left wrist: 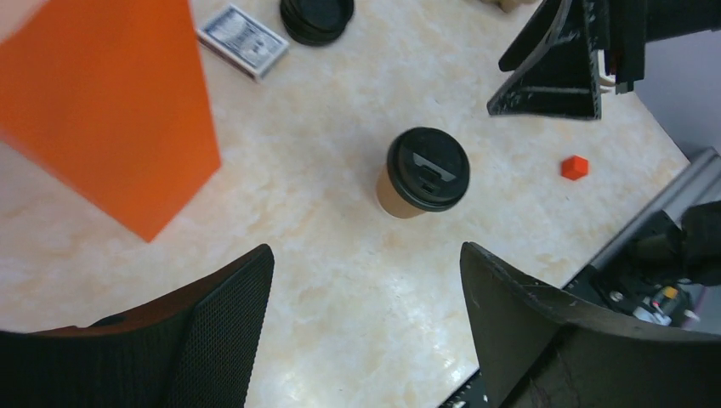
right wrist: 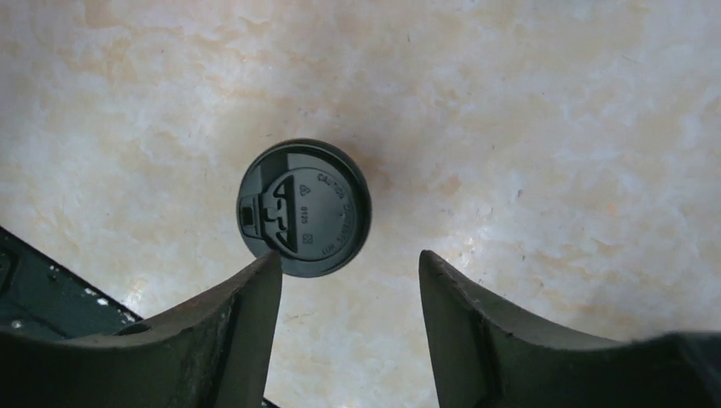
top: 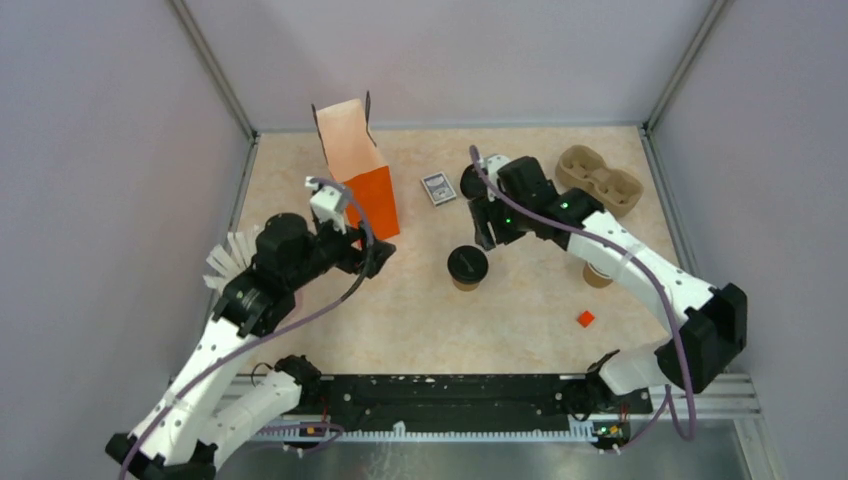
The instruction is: Pack the takeout coffee
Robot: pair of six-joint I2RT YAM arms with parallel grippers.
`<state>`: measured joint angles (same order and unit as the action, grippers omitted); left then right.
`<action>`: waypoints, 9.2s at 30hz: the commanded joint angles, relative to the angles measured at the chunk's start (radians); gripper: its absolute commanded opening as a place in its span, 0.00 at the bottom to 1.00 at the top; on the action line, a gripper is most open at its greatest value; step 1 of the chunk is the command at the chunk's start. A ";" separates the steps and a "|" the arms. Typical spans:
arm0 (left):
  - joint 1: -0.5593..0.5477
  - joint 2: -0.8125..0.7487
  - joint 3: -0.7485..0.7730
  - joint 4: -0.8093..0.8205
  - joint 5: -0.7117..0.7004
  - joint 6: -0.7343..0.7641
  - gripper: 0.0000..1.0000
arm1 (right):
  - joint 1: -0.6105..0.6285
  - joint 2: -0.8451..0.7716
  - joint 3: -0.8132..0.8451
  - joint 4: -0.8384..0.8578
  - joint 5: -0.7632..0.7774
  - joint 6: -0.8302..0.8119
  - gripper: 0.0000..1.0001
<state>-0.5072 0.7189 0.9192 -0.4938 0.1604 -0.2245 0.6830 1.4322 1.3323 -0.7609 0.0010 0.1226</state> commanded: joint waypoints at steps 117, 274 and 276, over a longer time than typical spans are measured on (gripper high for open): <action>-0.157 0.732 -0.165 0.557 -0.009 -0.347 0.52 | -0.204 -0.026 -0.573 0.725 -0.361 0.283 0.44; 0.130 0.742 0.591 -0.080 -0.663 -0.119 0.32 | -0.614 -0.109 -0.149 0.444 -0.301 0.095 0.60; 0.131 0.719 0.589 -0.082 -0.606 -0.086 0.16 | -0.614 -0.106 -0.145 0.440 -0.287 0.095 0.60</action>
<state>-0.3798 1.4818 1.5215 -0.6285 -0.5362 -0.3756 0.0635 1.3346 1.1854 -0.3443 -0.3077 0.2214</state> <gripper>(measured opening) 0.275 0.596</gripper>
